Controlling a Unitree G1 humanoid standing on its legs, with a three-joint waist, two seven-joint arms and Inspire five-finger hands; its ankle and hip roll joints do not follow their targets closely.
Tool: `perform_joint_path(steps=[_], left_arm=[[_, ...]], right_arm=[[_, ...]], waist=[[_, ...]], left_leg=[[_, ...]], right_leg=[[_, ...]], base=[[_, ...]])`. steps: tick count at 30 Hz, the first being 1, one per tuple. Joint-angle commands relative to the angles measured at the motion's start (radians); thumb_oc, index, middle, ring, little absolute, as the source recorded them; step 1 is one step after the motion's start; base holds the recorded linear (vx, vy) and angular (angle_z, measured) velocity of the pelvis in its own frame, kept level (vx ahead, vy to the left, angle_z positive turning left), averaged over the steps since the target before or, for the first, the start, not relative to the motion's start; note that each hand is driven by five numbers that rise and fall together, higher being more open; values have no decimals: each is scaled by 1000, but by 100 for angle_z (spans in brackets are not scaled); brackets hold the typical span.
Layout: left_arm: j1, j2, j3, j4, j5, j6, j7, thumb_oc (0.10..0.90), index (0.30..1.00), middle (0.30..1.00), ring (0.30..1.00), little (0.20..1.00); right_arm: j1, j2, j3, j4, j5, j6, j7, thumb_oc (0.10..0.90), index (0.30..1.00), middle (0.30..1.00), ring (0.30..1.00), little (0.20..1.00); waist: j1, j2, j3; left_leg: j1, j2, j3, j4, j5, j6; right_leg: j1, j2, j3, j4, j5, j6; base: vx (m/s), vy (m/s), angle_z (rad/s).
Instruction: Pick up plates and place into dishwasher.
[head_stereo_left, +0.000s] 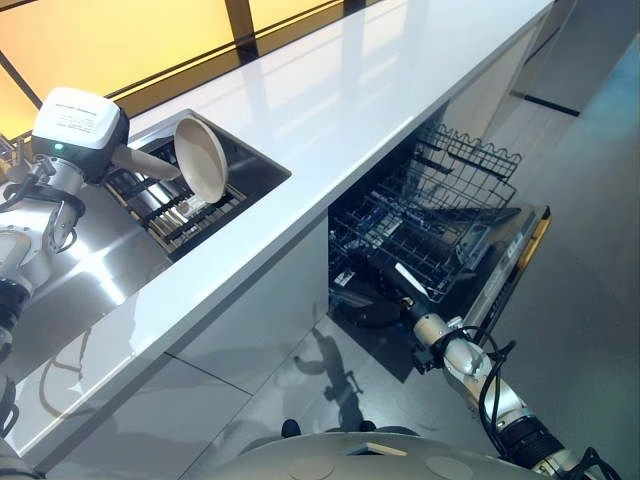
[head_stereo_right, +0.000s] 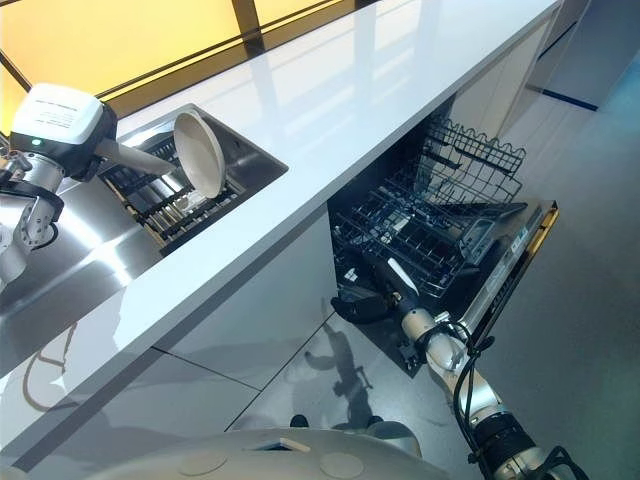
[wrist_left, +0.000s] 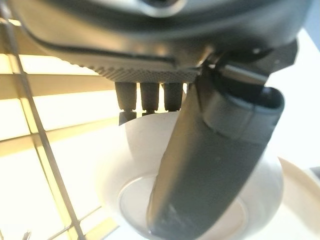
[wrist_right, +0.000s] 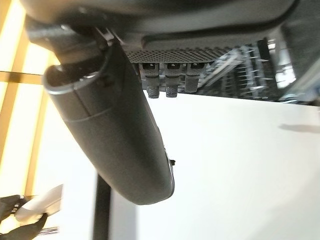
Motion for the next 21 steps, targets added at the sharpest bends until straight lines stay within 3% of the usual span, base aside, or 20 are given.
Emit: perform_joint_path(steps=[1,5,8,13,18,21], left_arm=[[-42,115,184,-33,-68,22,145,100,300,300,300,200],[26,113,262,-98,-97,0,187,100,300,300,300,200],[73,108,321,-184,-128,-10,217,100,300,300,300,200],[156,74,465,-397,-208,-65,225,100,300,300,300,200],[217,22,532,-601,-242,-86,137,100,300,300,300,200],[194,-9,505,-682,-257,-108,67,100,300,300,300,200]], right_arm=[[-77,-17,-57,-187,33,-84,-40,800,900,900,900,900],[-80,-26,-83,-256,38,-78,-76,800,900,900,900,900],[-85,-29,-104,-290,2,-99,-160,800,900,900,900,900],[-102,-72,-186,-375,-345,-114,-496,800,900,900,900,900],[-153,-165,-275,-472,-524,-139,-624,800,900,900,900,900],[-222,-231,-285,-515,-562,-149,-607,800,900,900,900,900]], waist=[[2,20,-36],[7,16,-40],[12,14,-43],[21,10,-47],[32,4,-42],[43,-3,-40]], left_leg=[[-2,-72,-21,2,-89,22],[-4,-74,-23,2,-88,22],[-6,-73,-23,2,-88,22],[-9,-70,-19,2,-83,24],[-2,-71,-28,2,-90,24],[0,-72,-37,5,-92,22]], right_leg=[[-60,3,-18,41,16,85],[-59,2,-20,41,13,82],[-61,2,-23,43,9,81],[-67,1,-25,55,8,79],[-63,2,-25,66,0,80],[-62,1,-29,74,-5,81]], base=[[0,0,0],[0,0,0],[6,7,3],[-9,10,3],[9,3,6],[0,-4,-1]])
